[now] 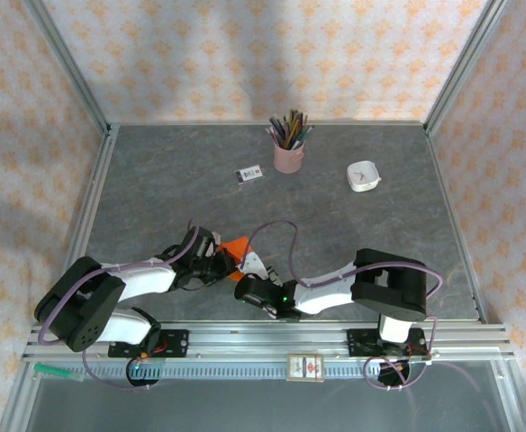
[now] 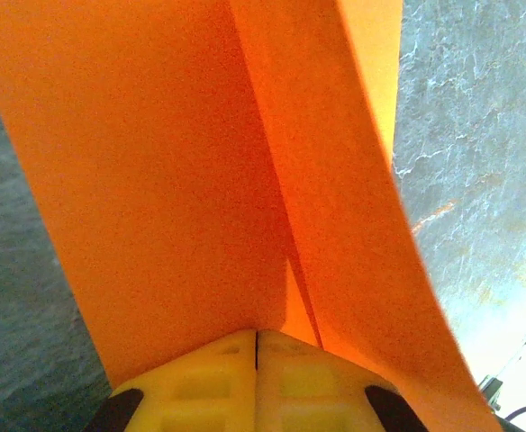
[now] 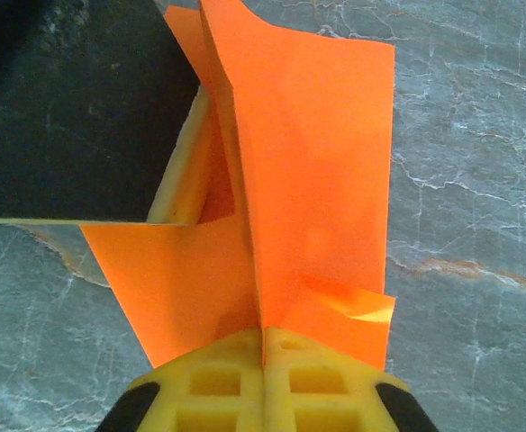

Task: Fold a paper plane with a square sheet of paper (pick it up from the middle)
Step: Perform the fourth fold on the wing at the bottom-center of the table.

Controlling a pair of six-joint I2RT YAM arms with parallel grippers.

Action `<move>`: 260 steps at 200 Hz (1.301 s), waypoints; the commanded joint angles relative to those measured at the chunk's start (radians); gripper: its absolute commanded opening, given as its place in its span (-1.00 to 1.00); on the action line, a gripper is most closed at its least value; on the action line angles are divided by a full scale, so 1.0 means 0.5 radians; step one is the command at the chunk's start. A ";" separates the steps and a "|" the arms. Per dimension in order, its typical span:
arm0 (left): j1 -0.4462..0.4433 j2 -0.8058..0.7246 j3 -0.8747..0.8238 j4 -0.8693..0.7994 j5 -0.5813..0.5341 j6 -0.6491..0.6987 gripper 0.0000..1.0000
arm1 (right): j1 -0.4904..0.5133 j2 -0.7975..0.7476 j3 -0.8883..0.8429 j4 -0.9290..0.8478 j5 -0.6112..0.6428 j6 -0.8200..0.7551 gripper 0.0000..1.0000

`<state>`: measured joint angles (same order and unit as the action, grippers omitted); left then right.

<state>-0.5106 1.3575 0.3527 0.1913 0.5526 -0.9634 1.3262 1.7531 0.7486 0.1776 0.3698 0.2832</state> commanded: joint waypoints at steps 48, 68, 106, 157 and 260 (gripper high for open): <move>-0.007 0.043 0.031 -0.107 -0.037 0.068 -1.00 | -0.138 -0.211 -0.153 0.273 -0.427 0.112 -1.00; -0.010 0.045 0.031 -0.110 -0.037 0.071 -1.00 | -0.204 -0.241 -0.233 0.396 -0.616 0.185 -1.00; -0.008 0.049 0.025 -0.107 -0.030 0.073 -1.00 | -0.302 -0.261 -0.338 0.591 -0.871 0.309 -1.00; -0.009 0.053 0.027 -0.107 -0.034 0.077 -1.00 | -0.431 -0.252 -0.465 0.811 -1.126 0.477 -1.00; -0.010 0.058 0.083 -0.179 -0.080 0.139 -1.00 | -0.627 -0.150 -0.623 1.200 -1.495 0.778 -1.00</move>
<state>-0.5106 1.3643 0.3782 0.1574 0.5415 -0.9199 1.0286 1.6543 0.4564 0.7017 -0.3286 0.6216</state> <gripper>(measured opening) 0.063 0.043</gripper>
